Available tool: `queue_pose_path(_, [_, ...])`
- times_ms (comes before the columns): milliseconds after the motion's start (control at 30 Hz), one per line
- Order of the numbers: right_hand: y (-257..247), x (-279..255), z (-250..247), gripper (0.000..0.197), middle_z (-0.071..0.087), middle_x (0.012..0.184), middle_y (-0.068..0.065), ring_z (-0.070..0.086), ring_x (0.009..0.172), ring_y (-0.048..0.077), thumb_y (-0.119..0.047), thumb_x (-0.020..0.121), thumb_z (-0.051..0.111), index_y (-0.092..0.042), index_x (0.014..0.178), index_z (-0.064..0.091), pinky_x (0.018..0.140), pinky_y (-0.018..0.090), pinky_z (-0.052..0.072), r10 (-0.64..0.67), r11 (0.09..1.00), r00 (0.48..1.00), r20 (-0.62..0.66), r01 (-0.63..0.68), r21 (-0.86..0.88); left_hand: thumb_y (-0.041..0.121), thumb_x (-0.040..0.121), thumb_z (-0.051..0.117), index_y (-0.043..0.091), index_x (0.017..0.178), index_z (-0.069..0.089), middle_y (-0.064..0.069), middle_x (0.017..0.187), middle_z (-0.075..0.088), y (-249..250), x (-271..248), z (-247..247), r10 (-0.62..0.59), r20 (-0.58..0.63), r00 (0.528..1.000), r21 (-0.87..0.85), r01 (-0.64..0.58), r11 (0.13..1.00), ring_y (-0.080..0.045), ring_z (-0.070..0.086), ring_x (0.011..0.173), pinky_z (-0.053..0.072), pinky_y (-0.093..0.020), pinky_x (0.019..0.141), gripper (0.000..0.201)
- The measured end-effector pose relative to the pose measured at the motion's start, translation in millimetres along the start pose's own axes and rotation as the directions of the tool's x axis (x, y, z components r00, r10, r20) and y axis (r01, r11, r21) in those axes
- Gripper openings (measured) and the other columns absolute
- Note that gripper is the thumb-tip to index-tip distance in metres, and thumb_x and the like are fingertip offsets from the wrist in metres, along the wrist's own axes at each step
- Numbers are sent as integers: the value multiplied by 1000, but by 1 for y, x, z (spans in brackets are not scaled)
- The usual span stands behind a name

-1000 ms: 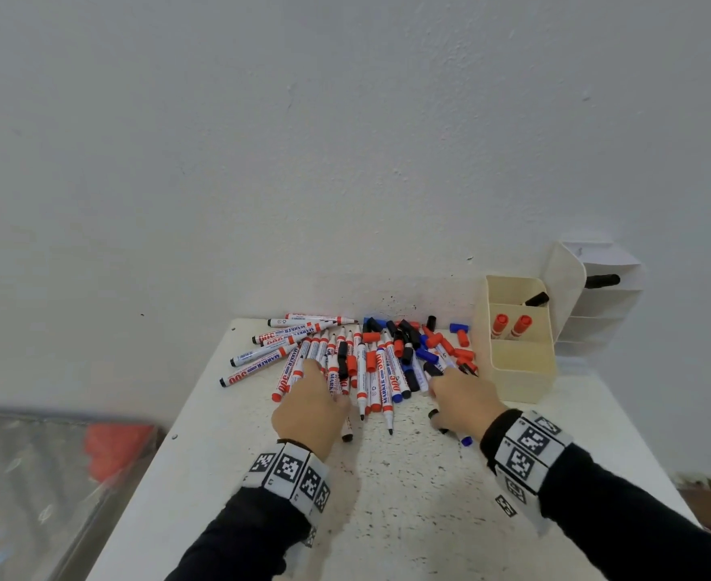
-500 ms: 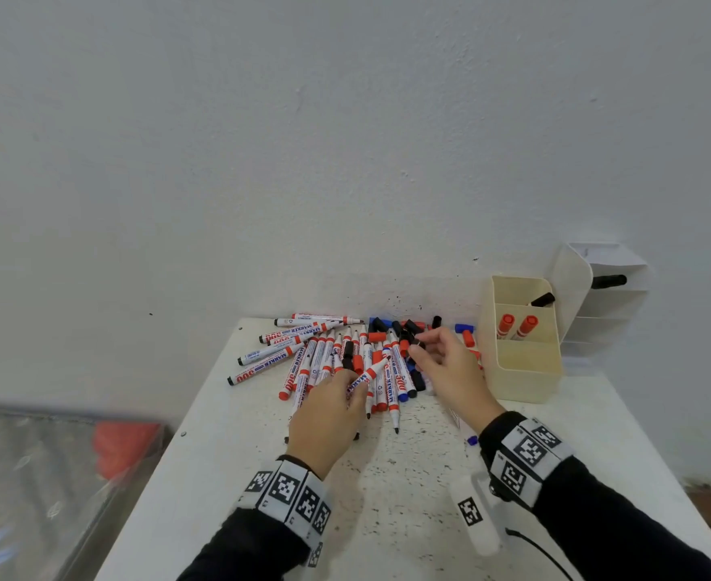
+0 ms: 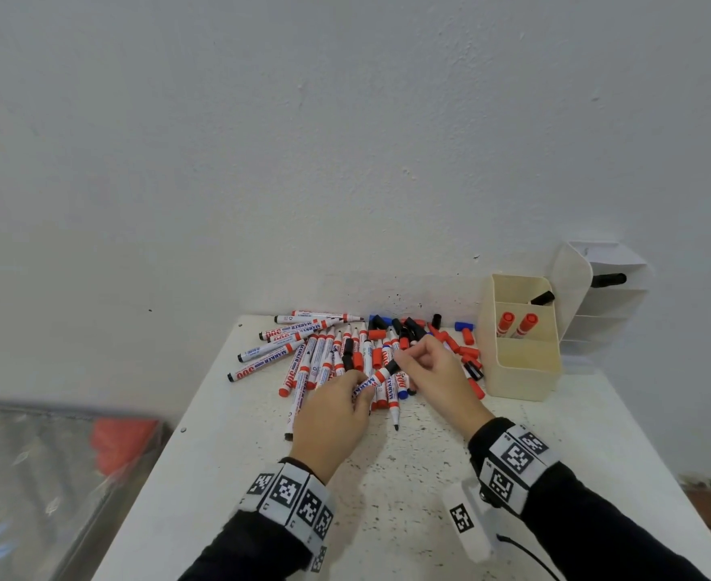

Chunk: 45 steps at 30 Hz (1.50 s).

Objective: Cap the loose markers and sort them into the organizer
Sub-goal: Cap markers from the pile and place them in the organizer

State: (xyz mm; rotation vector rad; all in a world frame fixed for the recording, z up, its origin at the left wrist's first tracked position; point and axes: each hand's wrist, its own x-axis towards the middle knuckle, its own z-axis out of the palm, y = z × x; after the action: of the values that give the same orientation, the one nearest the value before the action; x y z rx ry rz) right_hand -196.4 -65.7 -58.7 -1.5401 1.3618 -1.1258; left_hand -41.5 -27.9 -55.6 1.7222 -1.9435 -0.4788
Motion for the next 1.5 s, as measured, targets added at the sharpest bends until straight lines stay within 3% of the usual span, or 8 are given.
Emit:
queue_pose_path(167, [5, 7, 6, 45, 36, 56, 1, 36, 54, 14, -42, 96, 37, -18, 59, 39, 54, 28, 30, 117, 975, 993, 0, -115, -188, 34, 99, 33, 21, 84, 49, 10, 68, 47, 7, -5, 8, 110, 62, 992, -2, -110, 994, -5, 42, 61, 30, -19, 54, 25])
queue_pose_path(400, [-3, 6, 9, 45, 28, 49, -3, 24, 40, 6, -28, 98, 33, -20, 55, 34, 46, 25, 22, 121, 991, 983, 137, -112, -69, 34, 100, 27, 13, 85, 47, -3, 73, 51, 17, -6, 7, 48, 251, 967, -177, -3, 984, -15, 46, 59, 42, -29, 56, 33])
queue_pose_path(500, [-6, 4, 6, 45, 27, 47, -4, 23, 37, 6, -24, 98, 32, -19, 54, 32, 43, 23, 21, 133, 991, 971, 198, -132, -17, 41, 99, 26, 18, 77, 39, 3, 61, 36, 22, -3, -2, -2, 445, 895, -376, 189, 907, -7, 29, 36, 28, -19, 34, 35])
queue_pose_path(700, [-7, -1, 0, 46, 28, 49, -2, 25, 38, 4, -33, 100, 33, -18, 57, 36, 46, 22, 24, 123, 992, 965, 233, -109, -71, 45, 99, 25, 18, 76, 36, 5, 56, 31, 23, 2, -5, -42, 648, 761, -464, 438, 770, -6, 25, 35, 23, -15, 35, 37])
queue_pose_path(833, [-32, 5, -15, 30, 48, 61, -3, 45, 53, 5, -35, 94, 48, -18, 69, 48, 55, 19, 37, 5, 978, 985, 175, 32, -204, 49, 97, 16, 25, 107, 49, 6, 77, 55, 25, 9, -1, 21, 493, 870, -420, 217, 881, -5, 58, 73, 46, -26, 75, 42])
queue_pose_path(900, [-50, 11, -32, 15, 59, 75, -4, 56, 65, 4, -31, 92, 53, -17, 85, 55, 57, 13, 42, -70, 962, 994, 86, 90, -257, 51, 97, 13, 24, 129, 46, 3, 106, 59, 17, 17, 3, -11, 346, 938, -333, 134, 933, -9, 52, 108, 35, -29, 101, 53])
queue_pose_path(1167, [-66, 43, -127, 22, 61, 101, 12, 54, 77, 14, -12, 91, 54, -4, 111, 60, 74, 10, 36, -440, 789, 787, -434, 108, -605, 45, 94, 39, 17, 118, 47, 0, 111, 57, -6, 34, 8, -336, 148, 930, 315, 278, 907, -17, 57, 100, 48, -38, 92, 37])
queue_pose_path(1500, [-17, 72, -140, 23, 64, 106, 12, 61, 84, 25, -11, 91, 55, -9, 113, 60, 81, 36, 52, -223, 770, 921, -321, -35, -637, 45, 94, 41, 16, 111, 50, 4, 85, 50, -9, 43, 19, -385, 157, 910, 416, 292, 861, -10, 51, 74, 42, -23, 68, 35])
